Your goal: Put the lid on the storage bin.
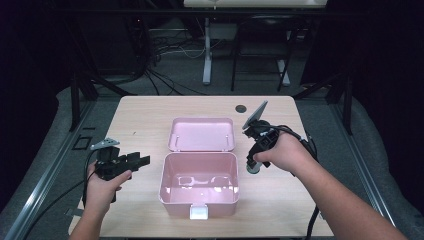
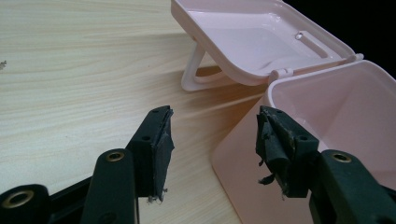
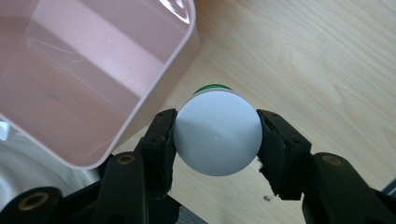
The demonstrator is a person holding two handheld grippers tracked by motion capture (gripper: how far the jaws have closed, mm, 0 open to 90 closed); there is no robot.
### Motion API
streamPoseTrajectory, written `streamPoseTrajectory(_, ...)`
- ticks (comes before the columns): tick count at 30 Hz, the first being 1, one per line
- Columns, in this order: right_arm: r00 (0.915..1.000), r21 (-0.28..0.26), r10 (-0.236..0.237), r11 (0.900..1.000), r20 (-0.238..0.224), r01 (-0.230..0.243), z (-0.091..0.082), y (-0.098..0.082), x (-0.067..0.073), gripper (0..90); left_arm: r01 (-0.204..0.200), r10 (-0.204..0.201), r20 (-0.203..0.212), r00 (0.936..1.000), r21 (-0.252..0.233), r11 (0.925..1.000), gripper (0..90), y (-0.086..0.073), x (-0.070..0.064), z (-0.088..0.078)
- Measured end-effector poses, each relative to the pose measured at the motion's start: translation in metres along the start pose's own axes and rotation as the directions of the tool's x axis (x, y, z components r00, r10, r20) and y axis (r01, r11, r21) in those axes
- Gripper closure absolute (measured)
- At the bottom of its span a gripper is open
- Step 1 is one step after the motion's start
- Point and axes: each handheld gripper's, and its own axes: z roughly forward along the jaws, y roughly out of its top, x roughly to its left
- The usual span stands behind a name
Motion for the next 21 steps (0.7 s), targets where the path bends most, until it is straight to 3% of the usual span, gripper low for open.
streamPoseTrajectory(9,0.9987,-0.005,-0.049,0.999,-0.013,0.049,-0.011,0.008,0.017,50.0,0.000,0.000,0.002,1.0000,0.000,1.0000,45.3,0.000,0.001,-0.001)
streamPoseTrajectory(21,0.9937,0.003,-0.110,0.994,-0.021,0.110,-0.007,0.016,0.037,50.0,0.005,-0.005,0.004,1.0000,-0.001,1.0000,45.3,0.000,0.002,0.000)
